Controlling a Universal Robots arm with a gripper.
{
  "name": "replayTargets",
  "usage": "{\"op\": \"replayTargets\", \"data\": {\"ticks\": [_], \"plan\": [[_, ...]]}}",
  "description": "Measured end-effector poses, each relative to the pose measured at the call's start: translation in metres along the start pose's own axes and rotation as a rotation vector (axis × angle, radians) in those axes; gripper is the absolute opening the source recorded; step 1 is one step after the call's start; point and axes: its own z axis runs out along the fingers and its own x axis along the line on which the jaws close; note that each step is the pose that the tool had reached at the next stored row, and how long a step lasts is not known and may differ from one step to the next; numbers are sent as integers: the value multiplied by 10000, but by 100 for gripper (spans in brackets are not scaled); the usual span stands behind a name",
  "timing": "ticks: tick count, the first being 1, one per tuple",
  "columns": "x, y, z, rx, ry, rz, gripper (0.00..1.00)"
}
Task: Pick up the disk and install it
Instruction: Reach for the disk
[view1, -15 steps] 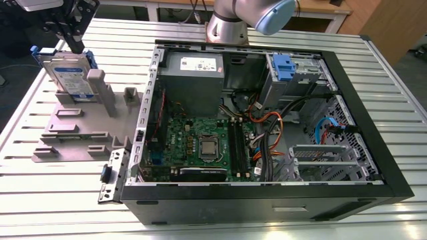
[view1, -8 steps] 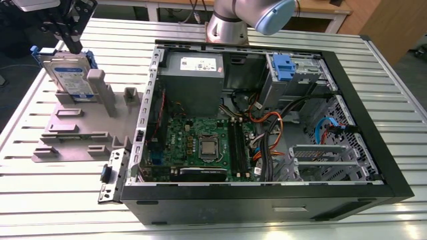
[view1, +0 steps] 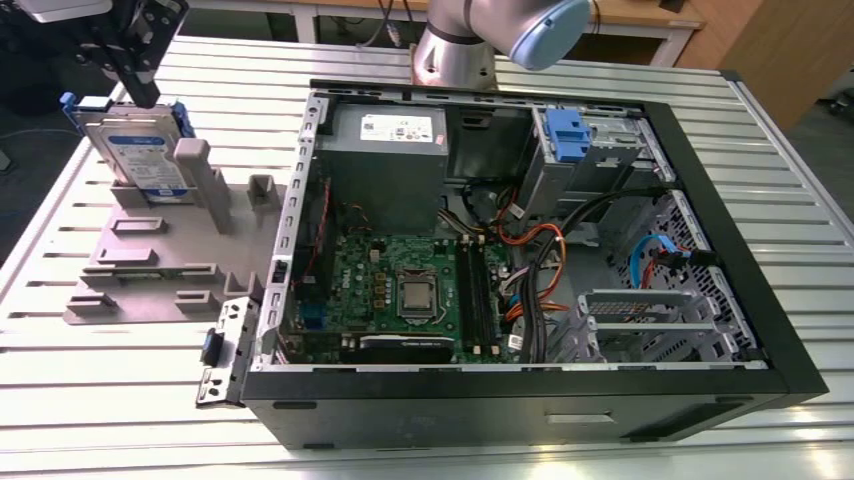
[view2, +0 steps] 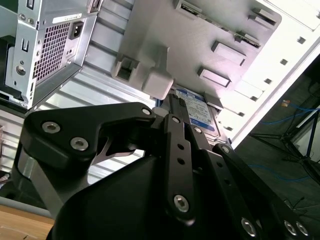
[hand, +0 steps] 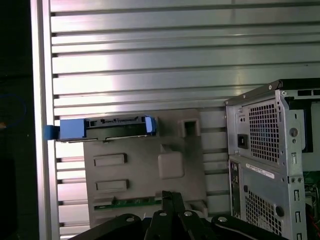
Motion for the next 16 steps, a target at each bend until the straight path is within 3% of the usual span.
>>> {"op": "replayTargets", "data": {"ticks": [16], "plan": [[87, -7, 5, -1, -1, 1, 11]]}}
